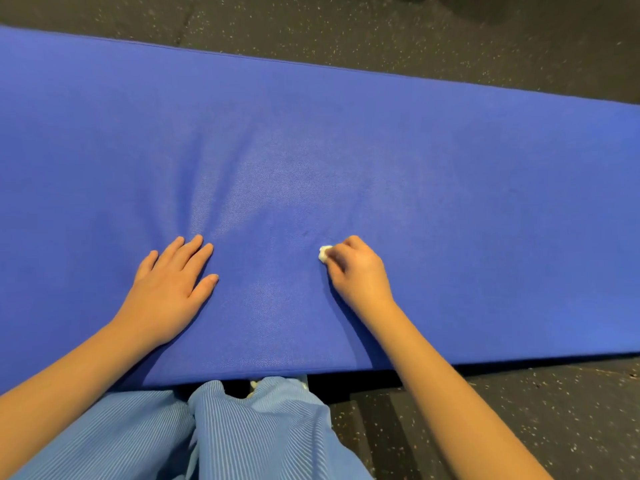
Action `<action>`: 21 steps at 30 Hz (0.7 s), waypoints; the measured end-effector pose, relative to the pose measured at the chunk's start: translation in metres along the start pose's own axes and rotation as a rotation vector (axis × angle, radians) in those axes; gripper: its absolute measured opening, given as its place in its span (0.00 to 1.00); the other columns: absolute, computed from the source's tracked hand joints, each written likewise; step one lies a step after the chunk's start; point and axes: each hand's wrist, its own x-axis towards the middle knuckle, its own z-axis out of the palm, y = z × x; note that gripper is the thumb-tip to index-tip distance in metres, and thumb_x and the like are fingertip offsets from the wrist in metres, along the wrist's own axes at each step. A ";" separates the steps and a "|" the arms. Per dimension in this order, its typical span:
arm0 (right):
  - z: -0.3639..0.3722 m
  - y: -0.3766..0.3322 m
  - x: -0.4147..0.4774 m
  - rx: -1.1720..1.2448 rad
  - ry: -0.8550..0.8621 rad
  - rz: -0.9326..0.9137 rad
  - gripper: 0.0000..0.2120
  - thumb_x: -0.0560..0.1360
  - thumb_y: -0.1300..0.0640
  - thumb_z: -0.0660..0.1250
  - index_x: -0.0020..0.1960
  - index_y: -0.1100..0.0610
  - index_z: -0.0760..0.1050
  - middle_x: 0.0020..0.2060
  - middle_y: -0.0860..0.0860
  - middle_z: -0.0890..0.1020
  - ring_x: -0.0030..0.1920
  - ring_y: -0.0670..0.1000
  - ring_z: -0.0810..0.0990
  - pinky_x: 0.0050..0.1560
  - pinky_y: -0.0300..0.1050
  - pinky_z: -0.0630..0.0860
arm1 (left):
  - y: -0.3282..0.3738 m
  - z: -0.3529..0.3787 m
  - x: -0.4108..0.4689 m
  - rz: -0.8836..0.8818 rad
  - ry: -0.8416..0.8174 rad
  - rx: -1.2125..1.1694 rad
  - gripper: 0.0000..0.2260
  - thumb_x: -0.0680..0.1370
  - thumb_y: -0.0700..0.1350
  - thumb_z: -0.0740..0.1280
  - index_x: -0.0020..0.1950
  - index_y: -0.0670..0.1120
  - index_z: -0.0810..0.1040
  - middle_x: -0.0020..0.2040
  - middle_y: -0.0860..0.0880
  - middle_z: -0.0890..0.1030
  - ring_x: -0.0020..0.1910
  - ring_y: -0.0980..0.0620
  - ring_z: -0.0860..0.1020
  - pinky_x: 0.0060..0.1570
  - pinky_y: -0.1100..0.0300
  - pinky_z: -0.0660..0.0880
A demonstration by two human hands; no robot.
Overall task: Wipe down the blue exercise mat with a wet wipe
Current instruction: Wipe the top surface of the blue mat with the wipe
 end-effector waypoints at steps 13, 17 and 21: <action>-0.005 0.033 0.061 -0.097 0.054 0.027 0.04 0.72 0.68 0.68 0.43 0.61 0.80 0.36 0.58 0.76 0.34 0.61 0.75 0.30 0.50 0.75 | 0.002 -0.011 0.028 0.110 -0.036 0.006 0.38 0.72 0.65 0.41 0.76 0.47 0.64 0.77 0.51 0.60 0.77 0.49 0.54 0.74 0.48 0.49; 0.000 0.044 0.092 -0.112 0.139 0.331 0.08 0.78 0.63 0.63 0.46 0.64 0.80 0.44 0.60 0.76 0.40 0.61 0.76 0.36 0.49 0.73 | 0.001 -0.004 0.034 0.135 -0.049 0.025 0.36 0.75 0.64 0.42 0.75 0.46 0.66 0.76 0.50 0.63 0.76 0.47 0.57 0.73 0.46 0.53; 0.018 0.024 0.088 -0.130 0.030 -0.084 0.05 0.75 0.65 0.67 0.40 0.63 0.75 0.36 0.57 0.73 0.33 0.57 0.68 0.28 0.44 0.67 | -0.003 -0.003 0.042 0.153 -0.063 0.028 0.33 0.76 0.63 0.46 0.73 0.46 0.69 0.74 0.49 0.66 0.75 0.47 0.59 0.72 0.45 0.54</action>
